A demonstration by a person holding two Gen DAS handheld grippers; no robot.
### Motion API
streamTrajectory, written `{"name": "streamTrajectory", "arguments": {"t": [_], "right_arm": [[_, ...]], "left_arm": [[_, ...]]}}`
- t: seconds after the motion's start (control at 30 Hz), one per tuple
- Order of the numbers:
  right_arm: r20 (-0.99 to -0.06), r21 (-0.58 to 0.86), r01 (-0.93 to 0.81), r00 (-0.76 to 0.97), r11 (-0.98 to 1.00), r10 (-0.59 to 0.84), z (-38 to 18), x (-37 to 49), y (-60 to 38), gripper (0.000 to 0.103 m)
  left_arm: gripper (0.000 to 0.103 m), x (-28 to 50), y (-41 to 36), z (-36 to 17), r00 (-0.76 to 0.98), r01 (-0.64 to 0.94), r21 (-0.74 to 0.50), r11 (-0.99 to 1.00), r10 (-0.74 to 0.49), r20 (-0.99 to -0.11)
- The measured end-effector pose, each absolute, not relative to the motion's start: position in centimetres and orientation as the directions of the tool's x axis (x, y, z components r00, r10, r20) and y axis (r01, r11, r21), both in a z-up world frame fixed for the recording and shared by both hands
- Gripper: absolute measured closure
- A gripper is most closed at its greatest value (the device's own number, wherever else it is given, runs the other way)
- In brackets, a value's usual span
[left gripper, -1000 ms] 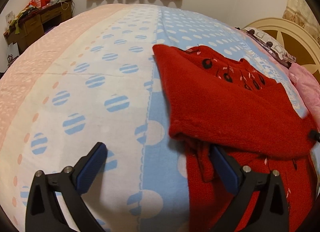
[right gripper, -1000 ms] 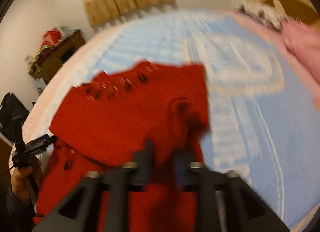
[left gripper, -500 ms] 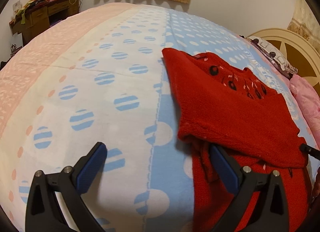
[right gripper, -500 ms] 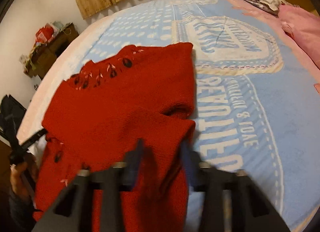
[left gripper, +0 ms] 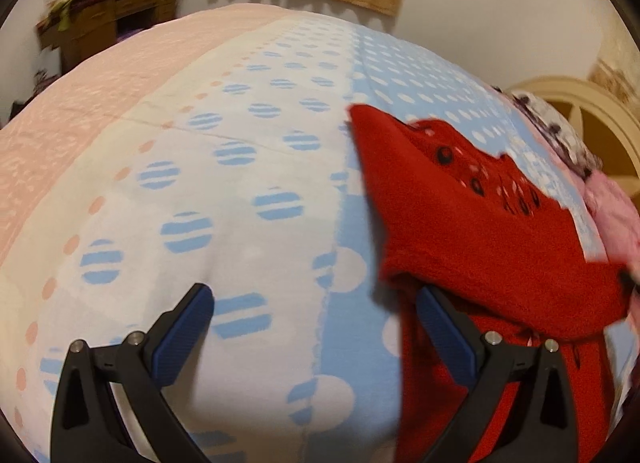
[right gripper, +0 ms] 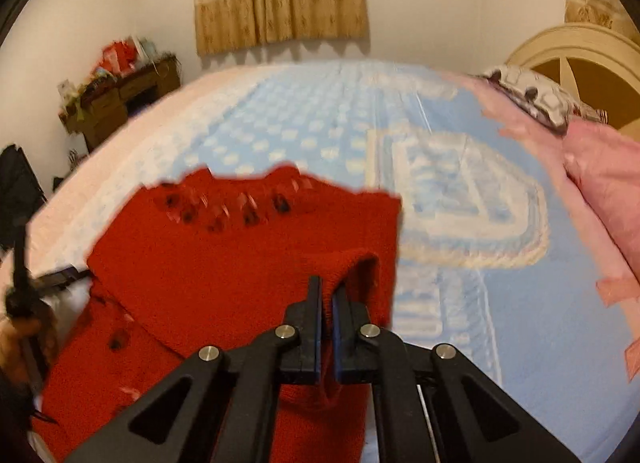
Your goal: Fold small clothes
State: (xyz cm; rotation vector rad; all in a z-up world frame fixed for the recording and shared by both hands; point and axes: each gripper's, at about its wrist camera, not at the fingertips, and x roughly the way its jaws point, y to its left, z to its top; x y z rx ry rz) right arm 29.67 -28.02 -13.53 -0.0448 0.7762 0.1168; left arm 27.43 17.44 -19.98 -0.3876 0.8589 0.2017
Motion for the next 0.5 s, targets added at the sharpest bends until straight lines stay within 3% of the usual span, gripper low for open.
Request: {"name": "streamTrajectory", "arguments": {"t": [0.13,0.2,0.23,0.27,0.37,0.5], "right_arm": [[-0.790,0.032,-0.067,0.609,0.997,0.067,-17.2,30.8,-29.9,0.096],[-0.795,0.050,-0.034,0.604,0.998,0.060,-17.3,30.9,-30.9,0.082],[-0.796,0.033,-0.004,0.604,0.999,0.028,-17.0,30.9,-31.5,0.065],[-0.796,0.021,0.016,0.606,1.000,0.007,-16.8,30.9,-31.9,0.054],[-0.769,0.011,0.025,0.639,1.000,-0.007,-15.4,30.1,-32.3,0.054],[-0.732,0.105,-0.138,0.660,0.985,0.171,-14.1,29.4,-29.9,0.053]], "left_arm": [[0.000,27.0,18.2,-19.9,0.647,-0.339,-0.282,0.897,0.006,-0.762],[0.000,26.8,18.3,-19.8,0.642,-0.345,-0.280,0.896,0.007,-0.767],[0.000,26.7,18.4,-19.7,0.638,-0.347,-0.282,0.894,0.006,-0.770],[0.000,26.3,18.6,-19.5,0.643,-0.348,-0.294,0.890,-0.001,-0.766],[0.000,24.7,19.7,-18.3,0.670,-0.379,-0.314,0.871,0.024,-0.742],[0.000,24.1,19.8,-16.0,0.714,-0.388,-0.253,0.887,0.115,-0.691]]}}
